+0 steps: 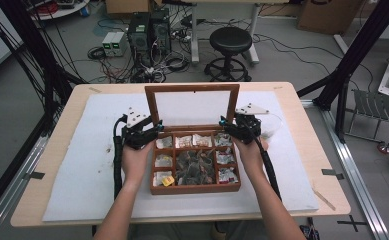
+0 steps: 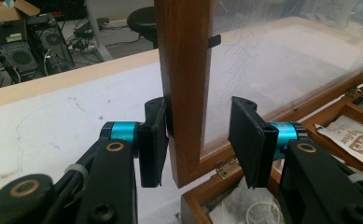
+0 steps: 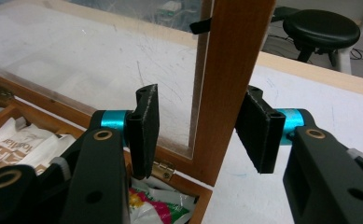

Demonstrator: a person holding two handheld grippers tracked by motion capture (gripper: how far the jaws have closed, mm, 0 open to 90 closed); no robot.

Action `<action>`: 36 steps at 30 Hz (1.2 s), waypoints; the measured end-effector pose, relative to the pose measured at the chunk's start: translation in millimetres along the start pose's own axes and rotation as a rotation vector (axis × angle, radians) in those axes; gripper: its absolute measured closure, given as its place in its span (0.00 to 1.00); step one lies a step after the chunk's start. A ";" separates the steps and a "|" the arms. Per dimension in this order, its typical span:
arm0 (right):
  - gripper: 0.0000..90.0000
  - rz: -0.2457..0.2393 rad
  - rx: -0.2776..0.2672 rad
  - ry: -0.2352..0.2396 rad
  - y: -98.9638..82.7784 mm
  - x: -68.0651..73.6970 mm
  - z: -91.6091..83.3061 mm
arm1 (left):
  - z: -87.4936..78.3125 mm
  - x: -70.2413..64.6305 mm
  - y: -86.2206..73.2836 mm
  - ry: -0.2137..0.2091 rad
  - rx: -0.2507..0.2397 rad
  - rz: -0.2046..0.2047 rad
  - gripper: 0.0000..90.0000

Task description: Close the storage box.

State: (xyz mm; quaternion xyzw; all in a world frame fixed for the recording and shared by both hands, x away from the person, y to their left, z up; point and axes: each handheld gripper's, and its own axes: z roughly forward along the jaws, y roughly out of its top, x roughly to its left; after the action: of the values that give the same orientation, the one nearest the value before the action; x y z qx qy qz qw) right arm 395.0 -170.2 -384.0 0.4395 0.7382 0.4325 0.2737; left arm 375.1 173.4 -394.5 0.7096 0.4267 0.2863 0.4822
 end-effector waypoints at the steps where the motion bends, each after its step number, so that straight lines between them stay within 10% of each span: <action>1: 0.58 0.001 -0.003 0.001 -0.7 0.4 -1.1 | 0.0 0.0 0.0 0.000 0.000 0.000 0.63; 36: 0.56 -0.042 -0.079 0.017 -9.0 16.8 -56.3 | -43.0 -22.9 0.6 0.009 -0.066 0.037 0.54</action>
State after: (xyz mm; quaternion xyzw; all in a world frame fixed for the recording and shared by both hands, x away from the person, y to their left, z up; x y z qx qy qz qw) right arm 339.3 -179.8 -365.5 0.4089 0.7319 0.4593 0.2937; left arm 329.3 172.0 -377.8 0.6997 0.4062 0.3121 0.4979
